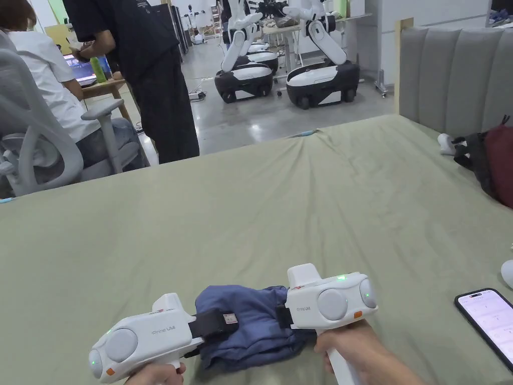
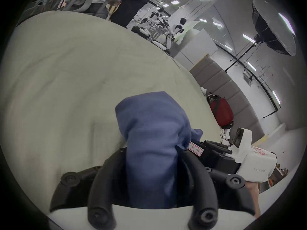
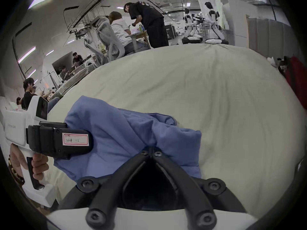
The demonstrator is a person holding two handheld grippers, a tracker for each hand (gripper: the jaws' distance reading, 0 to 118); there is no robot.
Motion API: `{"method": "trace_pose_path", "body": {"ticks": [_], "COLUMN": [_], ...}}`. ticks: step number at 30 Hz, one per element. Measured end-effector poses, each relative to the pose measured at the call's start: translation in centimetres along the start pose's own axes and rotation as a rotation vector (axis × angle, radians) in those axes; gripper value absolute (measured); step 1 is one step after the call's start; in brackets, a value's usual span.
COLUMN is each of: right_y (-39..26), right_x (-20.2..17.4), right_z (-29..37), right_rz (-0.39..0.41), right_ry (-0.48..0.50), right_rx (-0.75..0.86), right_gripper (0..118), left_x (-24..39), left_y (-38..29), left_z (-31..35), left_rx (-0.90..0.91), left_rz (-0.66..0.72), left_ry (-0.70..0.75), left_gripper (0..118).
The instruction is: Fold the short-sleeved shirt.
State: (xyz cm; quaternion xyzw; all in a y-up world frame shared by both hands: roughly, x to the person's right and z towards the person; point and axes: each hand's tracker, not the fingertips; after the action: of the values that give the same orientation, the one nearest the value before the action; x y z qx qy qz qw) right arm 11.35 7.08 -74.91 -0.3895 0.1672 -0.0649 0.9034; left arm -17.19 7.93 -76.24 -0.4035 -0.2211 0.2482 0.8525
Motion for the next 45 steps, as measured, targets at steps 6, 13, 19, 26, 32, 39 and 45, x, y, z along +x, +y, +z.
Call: {"method": "trace_pose_path", "body": {"ticks": [6, 13, 19, 26, 32, 39, 45], "right_y": [1.8, 4.2, 6.0, 6.4, 5.2, 5.1, 7.4], "right_x": [-2.7, -7.4, -15.5, -28.5, -34.7, -34.4, -30.5], "right_z": [2.8, 2.2, -2.2, -9.3, -12.8, -11.1, -6.7], "right_rz": [0.094, 0.159, 0.278, 0.372, 0.371, 0.42, 0.366], "right_ry": [-0.071, -0.047, 0.013, 0.145, 0.249, 0.247, 0.19], "right_rx": [0.136, 0.19, 0.161, 0.226, 0.169, 0.184, 0.229], "right_gripper": [0, 0, 0, 0, 0, 0, 0], "left_x": [-1.4, -7.2, -19.2, -33.3, -38.7, -36.7, -28.9], "left_y": [0.7, 4.1, 7.3, 8.8, 8.1, 8.7, 10.0], "left_z": [1.8, 8.4, 18.3, 30.5, 32.4, 33.9, 36.0], "left_rx": [-0.008, 0.029, 0.133, 0.249, 0.299, 0.474, 0.66], "left_rz": [0.029, -0.014, 0.014, 0.062, 0.16, 0.079, 0.082], "left_ry": [-0.052, -0.02, 0.045, 0.167, 0.237, 0.425, 0.559], "left_gripper": [38, 38, 38, 39, 53, 114, 86]}}
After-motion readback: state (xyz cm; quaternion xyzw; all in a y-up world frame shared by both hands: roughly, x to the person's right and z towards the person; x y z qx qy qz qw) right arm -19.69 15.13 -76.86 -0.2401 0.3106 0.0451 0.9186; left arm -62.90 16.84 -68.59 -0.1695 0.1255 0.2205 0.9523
